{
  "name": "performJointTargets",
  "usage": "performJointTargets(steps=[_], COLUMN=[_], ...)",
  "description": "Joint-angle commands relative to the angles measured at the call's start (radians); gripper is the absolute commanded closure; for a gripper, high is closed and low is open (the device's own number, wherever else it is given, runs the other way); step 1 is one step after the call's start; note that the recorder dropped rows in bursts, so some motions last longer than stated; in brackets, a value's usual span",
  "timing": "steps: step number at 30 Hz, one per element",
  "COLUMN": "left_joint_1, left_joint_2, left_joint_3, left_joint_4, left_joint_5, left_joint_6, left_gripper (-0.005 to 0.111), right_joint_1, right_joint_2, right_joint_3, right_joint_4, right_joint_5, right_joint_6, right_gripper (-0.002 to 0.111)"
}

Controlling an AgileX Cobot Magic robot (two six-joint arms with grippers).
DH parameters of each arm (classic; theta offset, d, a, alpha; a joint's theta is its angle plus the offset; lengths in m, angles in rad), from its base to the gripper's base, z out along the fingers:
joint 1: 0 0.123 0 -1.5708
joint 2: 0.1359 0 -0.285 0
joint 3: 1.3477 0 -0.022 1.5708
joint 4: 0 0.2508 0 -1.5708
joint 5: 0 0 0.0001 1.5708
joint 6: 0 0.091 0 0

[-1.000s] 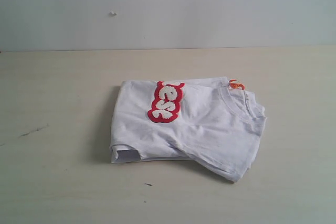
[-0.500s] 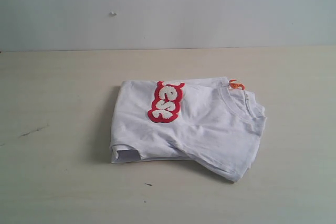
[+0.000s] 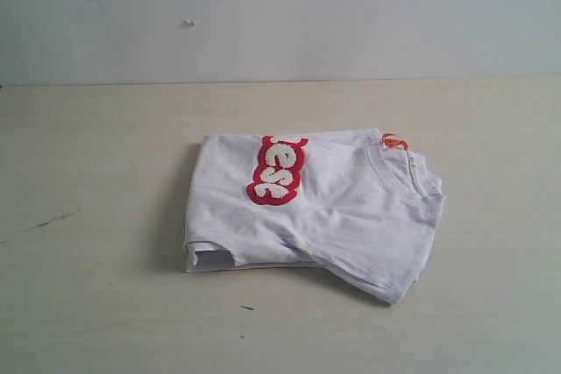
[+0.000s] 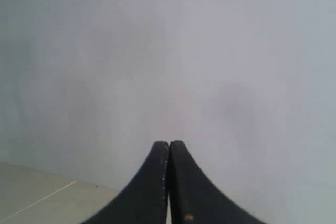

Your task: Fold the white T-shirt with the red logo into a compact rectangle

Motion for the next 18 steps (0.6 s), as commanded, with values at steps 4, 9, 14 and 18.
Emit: performJointTargets(steps=[4,9,14,18], left_joint_1=[0.001,0.001,0.001,0.001], left_joint_2=[-0.002,-0.002,-0.002,-0.002], left_joint_3=[0.107,0.204,0.311,0.4], left_joint_4=[0.001,0.001,0.024,0.115], left_joint_5=[0.006,0.006,-0.074,-0.189], left_joint_6=[0.0,-0.016,-0.186,-0.362], left_gripper=[0.107,0.107,0.107,0.107], right_joint_1=[-0.003,-0.003,-0.003,-0.003], right_joint_2=[-0.005,-0.005,-0.005,-0.005], right_joint_3=[0.004,0.004,0.004,0.004], right_joint_4=[-0.005,-0.005,-0.003,-0.003], right_joint_5=[0.002,0.002,0.002,0.002], right_joint_6=[0.002,0.002,0.002,0.002], right_gripper=[0.108,0.108,0.108,0.108])
